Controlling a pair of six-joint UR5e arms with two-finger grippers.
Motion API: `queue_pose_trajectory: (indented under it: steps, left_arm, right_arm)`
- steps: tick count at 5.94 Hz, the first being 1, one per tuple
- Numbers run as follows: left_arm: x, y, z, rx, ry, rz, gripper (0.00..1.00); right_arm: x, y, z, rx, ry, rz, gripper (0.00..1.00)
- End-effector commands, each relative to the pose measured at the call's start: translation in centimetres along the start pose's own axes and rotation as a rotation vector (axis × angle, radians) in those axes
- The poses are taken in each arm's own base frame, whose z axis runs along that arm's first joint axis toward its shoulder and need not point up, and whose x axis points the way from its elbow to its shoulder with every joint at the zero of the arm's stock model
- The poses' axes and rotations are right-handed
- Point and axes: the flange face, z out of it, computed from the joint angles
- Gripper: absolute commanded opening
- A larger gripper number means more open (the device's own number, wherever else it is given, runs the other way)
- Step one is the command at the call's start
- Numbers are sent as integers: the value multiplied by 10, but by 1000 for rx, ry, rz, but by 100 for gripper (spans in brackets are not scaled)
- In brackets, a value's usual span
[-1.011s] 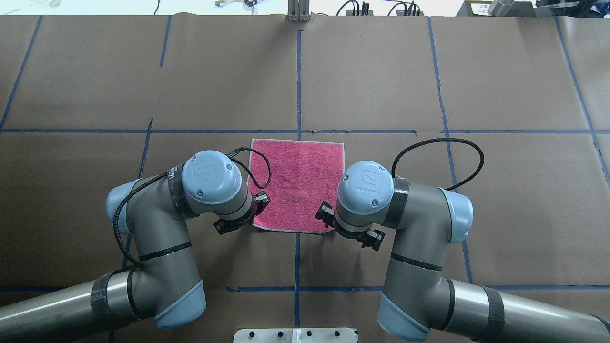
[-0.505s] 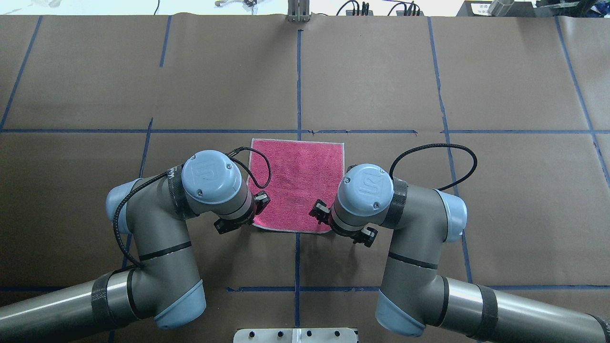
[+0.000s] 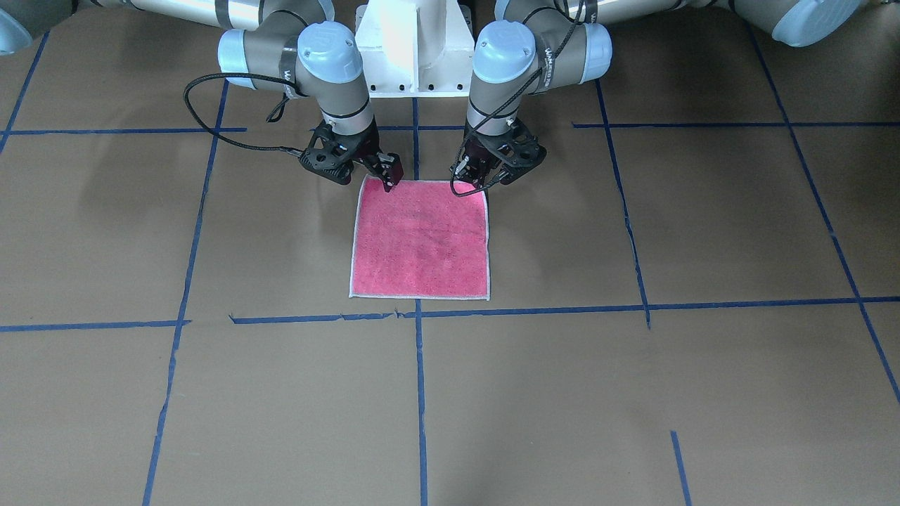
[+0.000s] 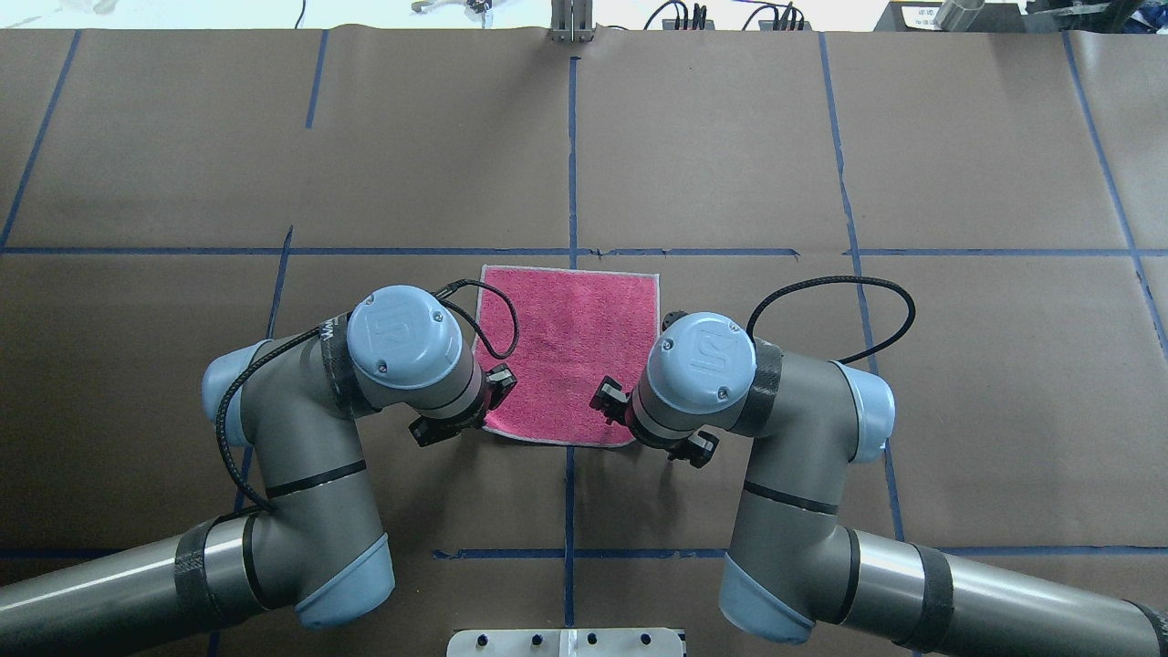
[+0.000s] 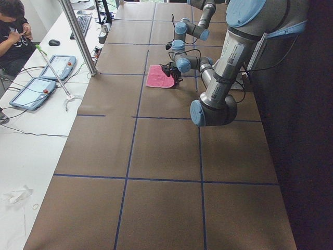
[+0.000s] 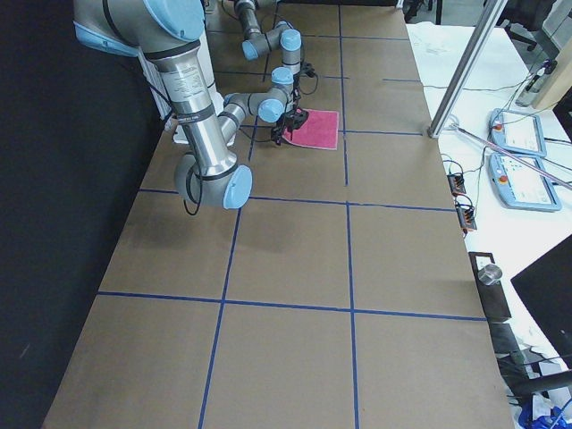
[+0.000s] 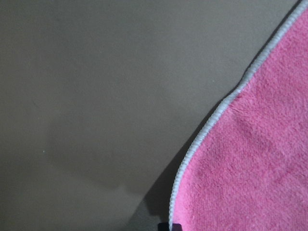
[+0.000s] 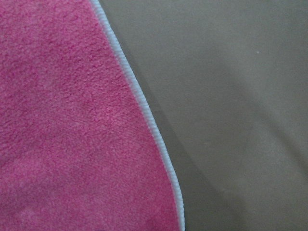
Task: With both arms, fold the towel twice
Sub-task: 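Pinch the near towel corners with the left and right grippers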
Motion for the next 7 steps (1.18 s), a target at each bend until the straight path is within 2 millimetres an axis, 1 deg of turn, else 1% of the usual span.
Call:
queue_pose_trajectory:
  steps: [1,2,3,4,7]
  left_arm:
    - [1,-1,-1,0,2,0,2]
    - [0,-1,0,1,0,-1,2]
    - [1,-1,-1,1,1,-1,2]
    - [0,-1,0,1,0,-1,2]
    - [0,-1,0,1,0,-1,2]
  right_arm:
    - [0,-1,1,1,2,2,73]
    - [-2,0,-1,0,-2,9,62]
    - [-4,1,-2,-1,-5,22,47]
    - [-5,2,-3,-4,-9,21,36]
    - [-4,-1,-4,0,-9,24,13]
